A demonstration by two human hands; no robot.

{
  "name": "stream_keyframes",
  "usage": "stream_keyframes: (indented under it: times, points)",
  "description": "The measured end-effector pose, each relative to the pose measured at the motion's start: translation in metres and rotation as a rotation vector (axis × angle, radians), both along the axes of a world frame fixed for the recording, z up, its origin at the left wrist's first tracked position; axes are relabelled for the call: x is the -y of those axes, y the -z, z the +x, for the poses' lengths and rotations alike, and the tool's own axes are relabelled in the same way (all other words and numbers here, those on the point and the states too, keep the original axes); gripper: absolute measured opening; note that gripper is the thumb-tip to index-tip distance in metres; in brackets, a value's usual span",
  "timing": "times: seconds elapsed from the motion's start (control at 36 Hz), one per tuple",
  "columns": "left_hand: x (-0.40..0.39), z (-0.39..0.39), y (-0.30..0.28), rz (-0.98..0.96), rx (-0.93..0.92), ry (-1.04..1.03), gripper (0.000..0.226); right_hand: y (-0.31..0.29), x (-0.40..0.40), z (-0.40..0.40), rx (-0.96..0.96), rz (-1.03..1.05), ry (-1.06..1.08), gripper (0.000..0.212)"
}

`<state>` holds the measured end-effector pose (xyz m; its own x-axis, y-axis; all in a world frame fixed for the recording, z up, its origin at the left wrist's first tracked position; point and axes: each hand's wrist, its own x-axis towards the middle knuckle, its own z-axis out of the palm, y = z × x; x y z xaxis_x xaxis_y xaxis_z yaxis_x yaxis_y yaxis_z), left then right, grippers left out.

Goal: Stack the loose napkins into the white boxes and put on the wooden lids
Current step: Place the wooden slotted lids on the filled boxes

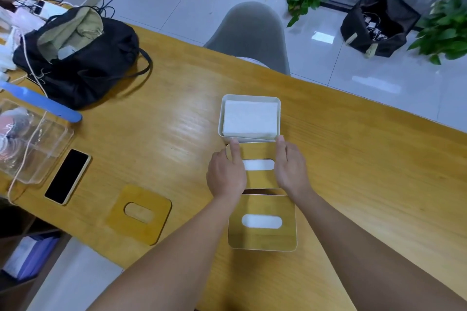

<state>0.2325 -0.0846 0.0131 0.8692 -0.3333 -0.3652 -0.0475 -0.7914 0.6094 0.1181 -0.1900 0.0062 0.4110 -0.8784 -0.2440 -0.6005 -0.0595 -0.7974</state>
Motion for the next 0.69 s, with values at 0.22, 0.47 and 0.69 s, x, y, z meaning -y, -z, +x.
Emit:
stream_keyframes:
  times: [0.22,0.47,0.69]
  points:
    - [0.003,0.002,-0.018,-0.174,-0.241,-0.043,0.058,-0.013,-0.001,-0.004,0.052,0.185,0.000,0.076]
    - [0.000,-0.002,-0.005,-0.045,-0.062,-0.001,0.108,-0.003,-0.004,-0.001,-0.127,-0.037,-0.019,0.066]
    - [0.002,-0.002,-0.001,0.070,0.031,0.035,0.105,0.005,-0.004,0.005,-0.255,-0.130,-0.007,0.072]
